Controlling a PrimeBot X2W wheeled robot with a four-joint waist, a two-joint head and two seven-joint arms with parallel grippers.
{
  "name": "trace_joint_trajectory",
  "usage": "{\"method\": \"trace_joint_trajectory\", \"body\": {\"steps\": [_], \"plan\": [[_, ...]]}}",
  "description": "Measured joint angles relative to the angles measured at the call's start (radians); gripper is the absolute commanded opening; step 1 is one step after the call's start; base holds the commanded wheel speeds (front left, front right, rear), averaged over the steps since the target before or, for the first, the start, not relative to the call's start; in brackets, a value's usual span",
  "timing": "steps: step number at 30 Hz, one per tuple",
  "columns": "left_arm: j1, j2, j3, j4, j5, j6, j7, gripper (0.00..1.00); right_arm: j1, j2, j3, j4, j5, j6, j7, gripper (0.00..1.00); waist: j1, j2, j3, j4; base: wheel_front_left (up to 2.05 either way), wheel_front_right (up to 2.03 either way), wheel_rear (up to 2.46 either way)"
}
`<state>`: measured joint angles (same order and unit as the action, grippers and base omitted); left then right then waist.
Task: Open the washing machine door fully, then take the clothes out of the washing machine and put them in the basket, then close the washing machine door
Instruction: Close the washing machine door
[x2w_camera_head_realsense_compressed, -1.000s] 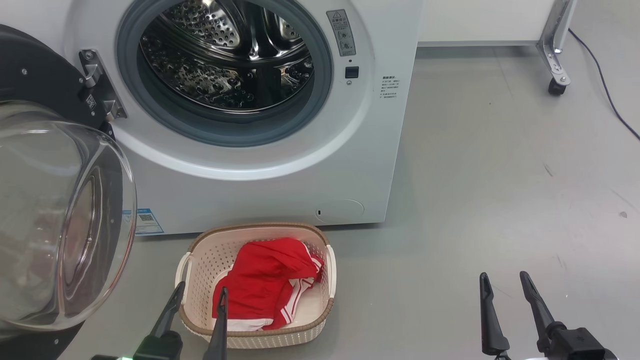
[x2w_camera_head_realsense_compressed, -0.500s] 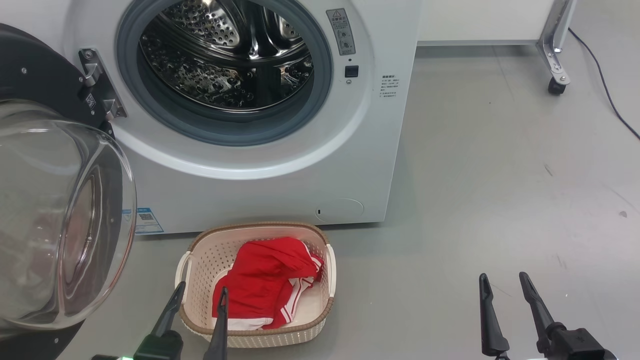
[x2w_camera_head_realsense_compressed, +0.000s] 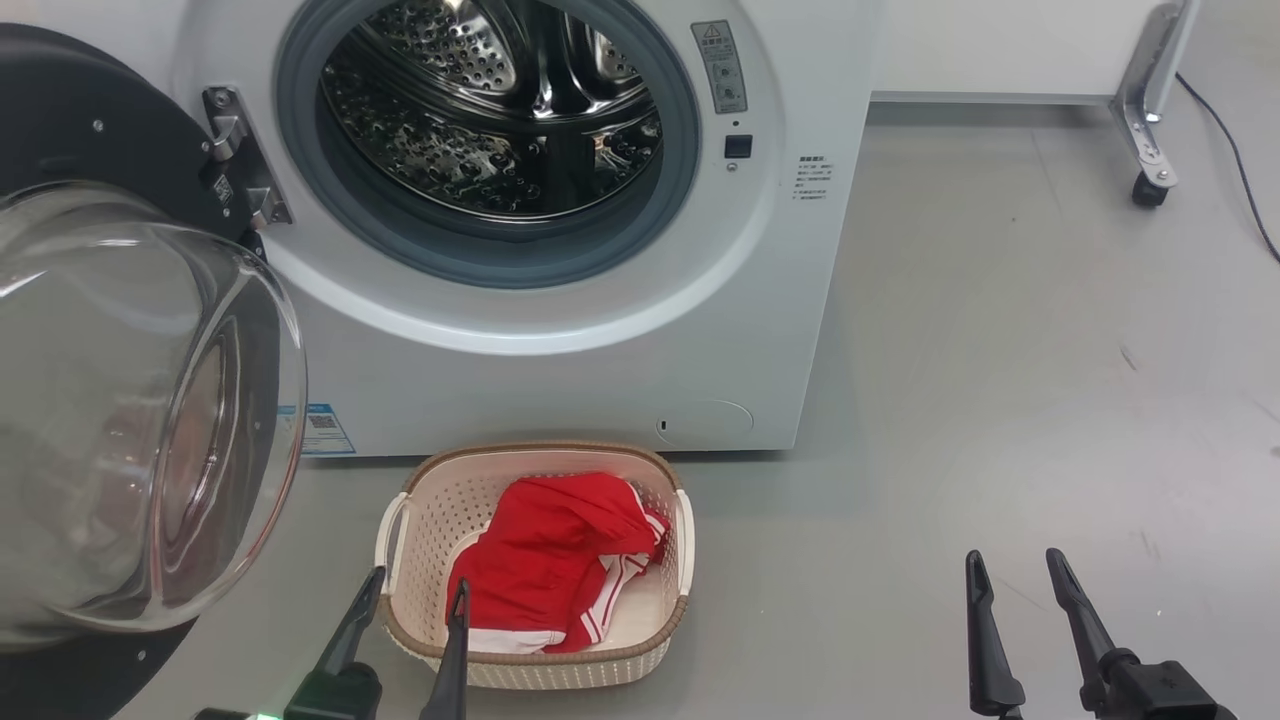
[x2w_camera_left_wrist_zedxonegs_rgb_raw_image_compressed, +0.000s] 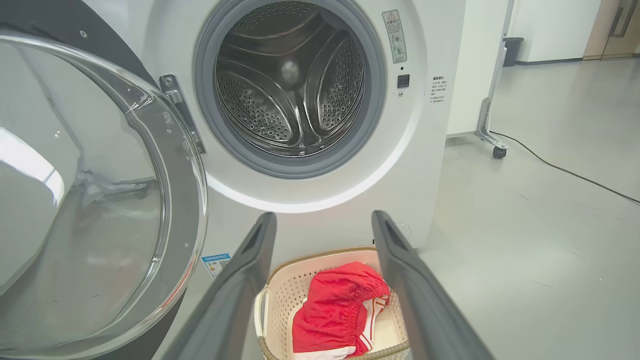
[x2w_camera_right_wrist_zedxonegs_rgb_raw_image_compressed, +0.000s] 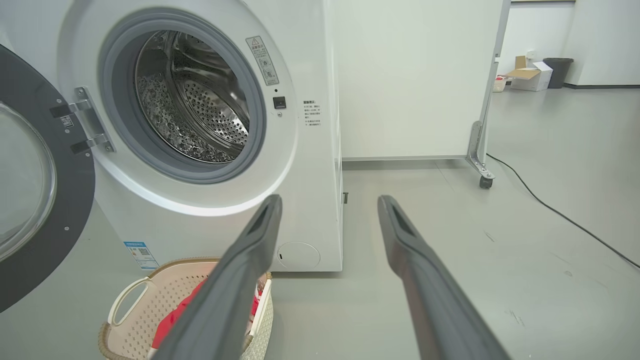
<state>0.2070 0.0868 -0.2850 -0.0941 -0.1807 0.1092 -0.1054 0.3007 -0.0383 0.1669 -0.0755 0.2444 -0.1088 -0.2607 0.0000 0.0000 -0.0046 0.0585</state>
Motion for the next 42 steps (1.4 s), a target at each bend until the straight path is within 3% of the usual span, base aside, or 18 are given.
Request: {"method": "trace_joint_trajectory", "body": {"steps": [10, 32, 42], "plan": [[-0.002, -0.001, -0.001, 0.002, 0.010, 0.000, 0.000, 1.00, 0.001, 0.001, -0.005, -0.008, 0.000, 0.000, 0.000, 1.00, 0.0000, 0.0000, -0.001, 0.097, 0.00, 0.00, 0.00], [-0.002, -0.008, 0.040, 0.011, 0.009, 0.005, 0.000, 1.00, 0.001, 0.003, 0.020, -0.008, -0.001, 0.005, 0.000, 1.00, 0.0000, 0.0000, -0.002, 0.383, 0.00, 0.00, 0.00], [-0.002, -0.012, 0.060, 0.012, 0.006, 0.009, -0.001, 1.00, -0.005, 0.003, 0.041, 0.004, -0.007, 0.011, 0.000, 1.00, 0.0000, 0.0000, 0.010, 0.433, 0.00, 0.00, 0.00]]}}
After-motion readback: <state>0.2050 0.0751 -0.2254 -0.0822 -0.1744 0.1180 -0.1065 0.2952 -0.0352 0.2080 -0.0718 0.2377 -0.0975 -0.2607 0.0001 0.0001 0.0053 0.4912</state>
